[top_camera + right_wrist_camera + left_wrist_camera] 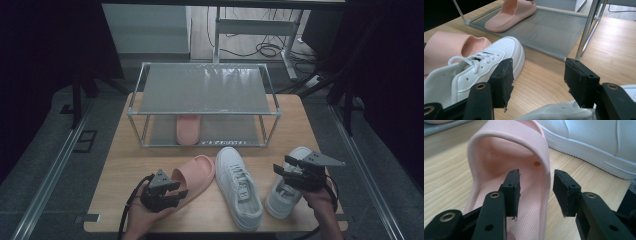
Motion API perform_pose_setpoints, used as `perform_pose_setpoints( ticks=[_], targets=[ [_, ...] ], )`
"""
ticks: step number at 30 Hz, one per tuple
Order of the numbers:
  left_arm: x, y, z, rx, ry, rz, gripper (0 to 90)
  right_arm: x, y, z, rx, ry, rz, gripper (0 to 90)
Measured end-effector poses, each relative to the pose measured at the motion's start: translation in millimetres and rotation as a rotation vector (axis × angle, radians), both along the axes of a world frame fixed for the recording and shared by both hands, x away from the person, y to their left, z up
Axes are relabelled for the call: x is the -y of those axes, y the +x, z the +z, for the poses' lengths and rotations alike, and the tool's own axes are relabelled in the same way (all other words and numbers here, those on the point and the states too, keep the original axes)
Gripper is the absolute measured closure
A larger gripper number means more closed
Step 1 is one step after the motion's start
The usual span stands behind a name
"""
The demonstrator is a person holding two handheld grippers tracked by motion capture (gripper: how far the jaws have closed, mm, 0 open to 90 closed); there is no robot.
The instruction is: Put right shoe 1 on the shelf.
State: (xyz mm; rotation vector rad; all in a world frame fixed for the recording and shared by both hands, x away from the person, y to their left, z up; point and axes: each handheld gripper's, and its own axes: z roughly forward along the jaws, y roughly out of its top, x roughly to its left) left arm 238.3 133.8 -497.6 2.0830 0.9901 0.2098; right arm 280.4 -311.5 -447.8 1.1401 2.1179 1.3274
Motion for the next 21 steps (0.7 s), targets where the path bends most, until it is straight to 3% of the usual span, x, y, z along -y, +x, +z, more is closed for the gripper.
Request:
perform_pose_setpoints(
  ticks=[9,21],
  targets=[
    [16.4,8.9,-6.2,-0.005,0.028,-0.020,58.2,-2.0,0.8,-1.2,-0.003,-0.005,0.006,40.9],
    [25.8,12.6,-7.3,0.005,0.039,-0.028,74.3,0.0,0.4,0.0,-0.001,0.001,0.004,40.9]
  ],
)
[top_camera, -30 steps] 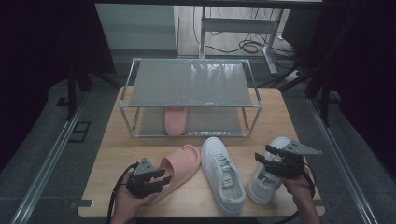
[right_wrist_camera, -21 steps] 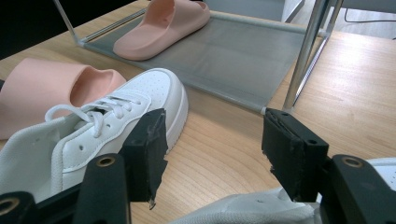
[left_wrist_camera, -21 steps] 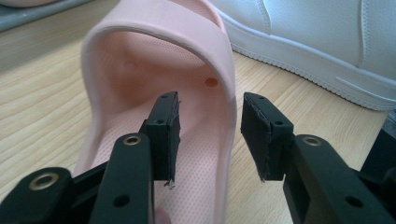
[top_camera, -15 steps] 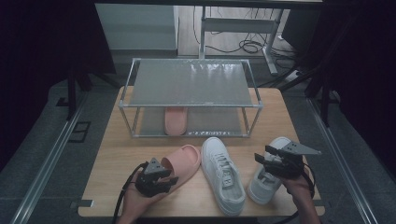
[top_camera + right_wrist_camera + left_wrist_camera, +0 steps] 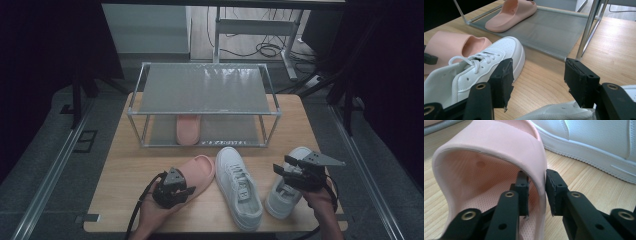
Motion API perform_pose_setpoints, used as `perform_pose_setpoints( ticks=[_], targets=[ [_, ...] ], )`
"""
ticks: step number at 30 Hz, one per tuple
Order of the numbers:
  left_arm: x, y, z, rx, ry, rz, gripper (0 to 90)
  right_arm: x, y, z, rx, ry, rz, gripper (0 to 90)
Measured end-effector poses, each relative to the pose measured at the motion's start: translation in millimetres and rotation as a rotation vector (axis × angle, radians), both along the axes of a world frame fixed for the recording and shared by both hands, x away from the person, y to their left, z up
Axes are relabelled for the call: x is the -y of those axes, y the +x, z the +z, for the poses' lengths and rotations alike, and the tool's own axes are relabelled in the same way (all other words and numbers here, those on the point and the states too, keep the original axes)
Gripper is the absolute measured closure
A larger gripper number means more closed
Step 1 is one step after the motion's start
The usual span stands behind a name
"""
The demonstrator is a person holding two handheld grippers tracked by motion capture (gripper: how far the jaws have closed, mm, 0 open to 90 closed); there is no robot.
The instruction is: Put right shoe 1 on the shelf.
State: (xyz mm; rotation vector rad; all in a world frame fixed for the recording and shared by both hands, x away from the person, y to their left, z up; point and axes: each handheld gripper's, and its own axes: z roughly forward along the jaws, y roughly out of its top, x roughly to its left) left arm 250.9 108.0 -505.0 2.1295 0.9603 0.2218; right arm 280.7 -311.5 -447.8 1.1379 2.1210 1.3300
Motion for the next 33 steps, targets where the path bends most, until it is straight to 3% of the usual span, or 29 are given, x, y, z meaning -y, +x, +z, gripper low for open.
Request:
perform_pose_setpoints(
  ticks=[11,18,21,28,33],
  targets=[
    [-0.6,-0.6,3.4,-0.004,-0.010,0.004,81.3,1.4,-0.4,1.4,0.002,0.003,-0.003,40.9],
    [-5.3,4.9,26.3,0.054,-0.060,0.033,81.4,2.6,-1.1,2.2,0.004,0.007,-0.006,40.8],
    [-4.0,13.6,34.5,0.067,-0.098,0.059,81.0,2.4,-1.3,2.2,0.005,0.010,-0.007,40.8],
    [13.2,38.3,40.8,0.079,-0.086,0.134,80.1,2.7,-1.3,2.3,0.009,0.008,-0.007,40.8],
    [28.1,61.6,40.9,0.080,-0.122,0.170,80.0,2.8,-1.4,2.8,0.012,0.009,-0.005,40.8]
  ],
)
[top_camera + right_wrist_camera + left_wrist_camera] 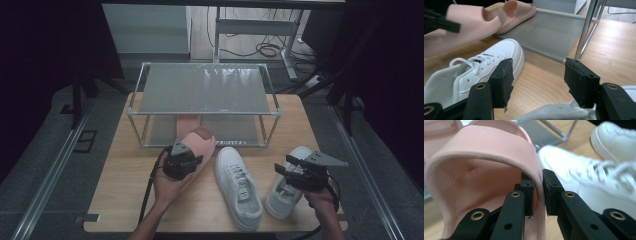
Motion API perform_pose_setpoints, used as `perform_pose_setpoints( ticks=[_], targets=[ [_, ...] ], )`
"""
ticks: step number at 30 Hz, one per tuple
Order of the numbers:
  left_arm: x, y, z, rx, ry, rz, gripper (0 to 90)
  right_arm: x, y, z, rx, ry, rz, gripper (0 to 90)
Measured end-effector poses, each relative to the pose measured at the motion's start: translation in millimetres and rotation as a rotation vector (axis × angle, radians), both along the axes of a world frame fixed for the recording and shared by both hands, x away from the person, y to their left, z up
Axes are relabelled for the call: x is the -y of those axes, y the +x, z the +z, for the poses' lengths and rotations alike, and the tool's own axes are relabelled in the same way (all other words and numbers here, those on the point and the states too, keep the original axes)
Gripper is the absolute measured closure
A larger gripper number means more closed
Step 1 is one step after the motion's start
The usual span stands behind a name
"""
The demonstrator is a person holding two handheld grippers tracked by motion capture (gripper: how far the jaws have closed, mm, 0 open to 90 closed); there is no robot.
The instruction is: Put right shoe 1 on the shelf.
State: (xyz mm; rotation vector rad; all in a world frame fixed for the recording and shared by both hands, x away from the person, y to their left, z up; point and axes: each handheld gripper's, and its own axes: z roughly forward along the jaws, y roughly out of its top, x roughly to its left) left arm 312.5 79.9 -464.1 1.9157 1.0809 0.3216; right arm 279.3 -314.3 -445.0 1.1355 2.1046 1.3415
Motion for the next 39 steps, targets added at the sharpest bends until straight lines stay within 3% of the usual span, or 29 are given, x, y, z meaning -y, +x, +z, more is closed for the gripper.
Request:
perform_pose_setpoints(
  ticks=[4,14,28,39],
  targets=[
    [17.2,20.8,-3.6,-0.013,-0.048,0.003,80.4,1.1,-0.3,0.5,-0.002,0.001,-0.001,40.8],
    [48.9,55.2,-4.5,0.015,-0.031,0.057,81.2,1.8,-1.1,2.4,0.005,0.006,0.002,40.8],
    [67.1,84.0,-16.9,0.043,-0.009,0.154,81.6,2.2,-1.0,3.1,0.009,0.008,0.005,40.8],
    [75.1,99.1,-22.7,0.054,0.027,0.196,81.8,4.9,-0.8,3.5,0.009,0.013,0.000,40.9]
  ],
)
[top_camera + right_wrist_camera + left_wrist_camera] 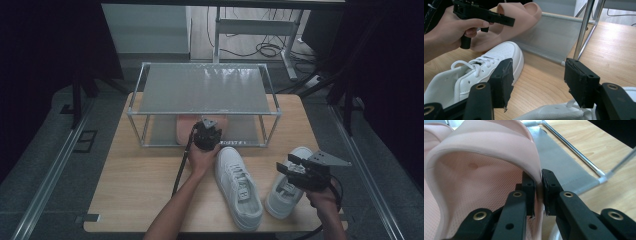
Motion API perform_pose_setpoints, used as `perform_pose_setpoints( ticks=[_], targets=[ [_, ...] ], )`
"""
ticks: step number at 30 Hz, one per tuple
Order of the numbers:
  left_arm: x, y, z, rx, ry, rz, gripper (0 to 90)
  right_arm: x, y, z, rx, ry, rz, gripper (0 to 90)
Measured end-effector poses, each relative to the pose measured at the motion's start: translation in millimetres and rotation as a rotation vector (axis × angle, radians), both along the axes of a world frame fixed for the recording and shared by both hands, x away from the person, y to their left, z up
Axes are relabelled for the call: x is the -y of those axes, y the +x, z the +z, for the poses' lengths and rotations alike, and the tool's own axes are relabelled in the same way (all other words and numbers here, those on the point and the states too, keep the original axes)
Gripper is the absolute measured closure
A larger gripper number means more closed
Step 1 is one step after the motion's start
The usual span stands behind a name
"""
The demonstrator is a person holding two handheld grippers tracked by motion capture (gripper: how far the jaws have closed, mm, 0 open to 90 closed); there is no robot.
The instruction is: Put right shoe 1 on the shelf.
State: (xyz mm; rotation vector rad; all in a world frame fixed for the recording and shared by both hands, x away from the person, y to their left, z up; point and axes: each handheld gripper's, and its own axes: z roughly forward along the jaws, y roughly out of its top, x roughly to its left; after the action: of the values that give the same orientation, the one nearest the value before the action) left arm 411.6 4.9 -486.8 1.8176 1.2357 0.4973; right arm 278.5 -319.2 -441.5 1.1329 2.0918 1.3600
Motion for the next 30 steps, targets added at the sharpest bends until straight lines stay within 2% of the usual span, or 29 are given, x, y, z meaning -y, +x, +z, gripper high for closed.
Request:
perform_pose_setpoints(
  ticks=[4,5,8,9,12,13,14,16,21,23,24,25,30],
  targets=[
    [3.2,4.9,-4.0,0.004,0.003,0.024,81.9,-1.0,-0.5,-0.4,-0.001,-0.001,0.003,40.8],
    [3.4,6.5,-5.4,0.013,0.019,0.013,81.9,-1.2,-0.8,-0.1,0.001,-0.001,0.003,40.8],
    [7.3,8.5,-8.9,0.012,0.024,0.025,81.7,-0.9,-0.7,0.0,-0.001,0.001,0.001,40.8],
    [6.9,10.1,-9.5,0.028,0.054,0.012,81.4,-0.7,-0.5,-0.5,-0.002,0.001,-0.001,40.9],
    [10.4,11.0,-12.5,0.025,0.062,0.019,80.4,-0.9,0.4,-2.0,-0.006,-0.001,-0.002,40.8],
    [11.0,11.6,-13.9,0.016,0.076,0.017,79.8,-1.2,0.4,-2.1,-0.008,-0.001,-0.001,40.8],
    [13.3,11.1,-15.3,0.005,0.059,0.035,78.5,-1.7,0.5,-2.4,-0.008,-0.002,0.000,40.8],
    [14.5,12.4,-17.2,-0.002,0.073,0.031,76.7,-2.3,0.4,-2.6,-0.009,-0.003,0.002,40.8],
    [16.4,12.9,-16.2,-0.004,0.064,0.038,72.3,-2.4,0.4,-2.7,-0.009,-0.004,0.002,40.9],
    [16.3,13.7,-15.6,-0.019,0.051,0.043,72.5,-2.4,0.6,-2.9,-0.010,-0.003,0.001,40.8],
    [15.4,15.0,-15.0,-0.016,0.060,0.033,73.1,-2.4,0.8,-3.0,-0.010,-0.004,0.001,40.8],
    [10.7,19.5,-13.5,0.002,0.100,-0.020,74.3,-2.6,0.8,-3.1,-0.010,-0.004,0.001,40.8],
    [15.4,21.4,-12.0,-0.020,0.076,0.002,78.9,-3.4,0.3,-2.7,-0.010,-0.005,0.003,40.8]
  ],
)
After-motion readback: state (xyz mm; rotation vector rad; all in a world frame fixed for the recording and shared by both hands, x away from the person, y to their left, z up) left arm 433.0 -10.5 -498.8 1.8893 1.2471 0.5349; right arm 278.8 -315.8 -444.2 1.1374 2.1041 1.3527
